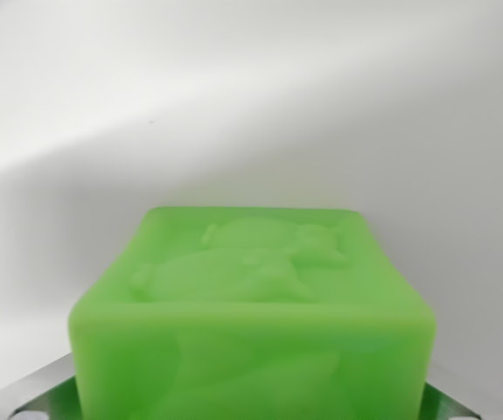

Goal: Stack cube

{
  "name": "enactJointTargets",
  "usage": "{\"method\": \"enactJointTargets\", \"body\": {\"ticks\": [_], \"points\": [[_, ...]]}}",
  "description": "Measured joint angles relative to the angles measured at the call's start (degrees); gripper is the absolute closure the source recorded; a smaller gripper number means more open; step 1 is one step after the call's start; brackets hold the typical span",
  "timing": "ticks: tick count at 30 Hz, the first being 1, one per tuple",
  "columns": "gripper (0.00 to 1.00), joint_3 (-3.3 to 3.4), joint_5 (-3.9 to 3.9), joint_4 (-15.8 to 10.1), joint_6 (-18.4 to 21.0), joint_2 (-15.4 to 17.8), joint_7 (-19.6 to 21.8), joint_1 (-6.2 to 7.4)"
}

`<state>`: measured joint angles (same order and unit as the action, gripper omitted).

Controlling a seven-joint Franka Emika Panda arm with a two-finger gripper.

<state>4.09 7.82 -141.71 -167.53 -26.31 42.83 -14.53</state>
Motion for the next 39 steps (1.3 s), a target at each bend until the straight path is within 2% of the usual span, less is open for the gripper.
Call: {"method": "enactJointTargets", "body": {"ticks": [12,19,30,39], "points": [[1.00,0.02,0.00,-0.02,0.05,0.04,0.00,0.03],[1.00,0.23,-0.02,-0.32,0.73,1.19,0.04,0.21],[1.00,1.14,-0.35,-1.07,2.88,4.16,0.32,1.03],[1.00,2.30,-1.15,-1.92,5.70,7.92,0.92,1.96]]}}
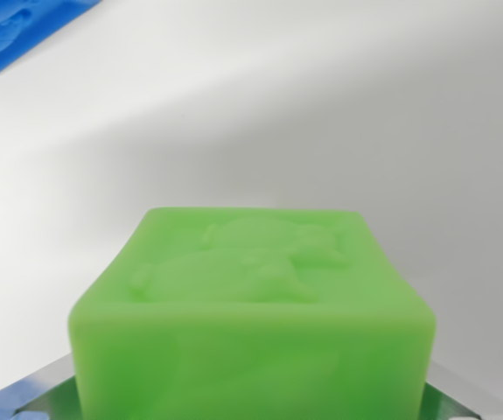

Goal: Stack cube

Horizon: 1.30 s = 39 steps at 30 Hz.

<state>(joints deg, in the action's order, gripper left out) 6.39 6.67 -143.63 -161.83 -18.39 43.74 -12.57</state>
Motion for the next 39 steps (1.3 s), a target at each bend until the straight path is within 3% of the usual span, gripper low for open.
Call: {"method": "enactJointTargets", "body": {"ticks": [11,19,39], "points": [[1.00,1.24,-1.78,-0.73,4.07,4.98,1.27,0.85],[1.00,1.66,-3.23,-1.09,7.36,8.86,2.28,1.00],[1.00,-0.09,-3.77,4.16,10.42,6.53,-3.49,1.73]]}}
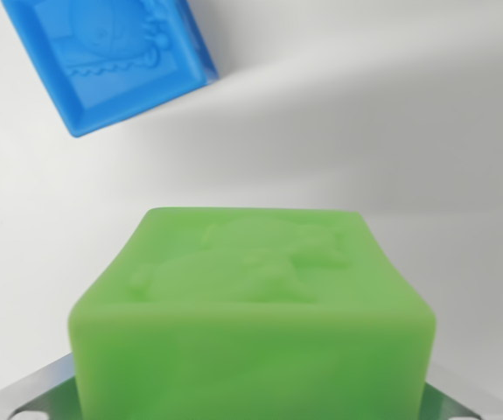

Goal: Stack cube

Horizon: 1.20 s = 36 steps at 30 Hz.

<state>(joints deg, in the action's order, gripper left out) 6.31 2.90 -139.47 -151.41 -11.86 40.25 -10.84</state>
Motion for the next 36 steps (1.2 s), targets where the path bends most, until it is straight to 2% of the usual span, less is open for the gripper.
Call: {"method": "enactJointTargets", "body": {"ticks": [36], "points": [[1.00,-3.00,-0.94,11.60,6.08,-5.46,-12.84,1.19]]}}
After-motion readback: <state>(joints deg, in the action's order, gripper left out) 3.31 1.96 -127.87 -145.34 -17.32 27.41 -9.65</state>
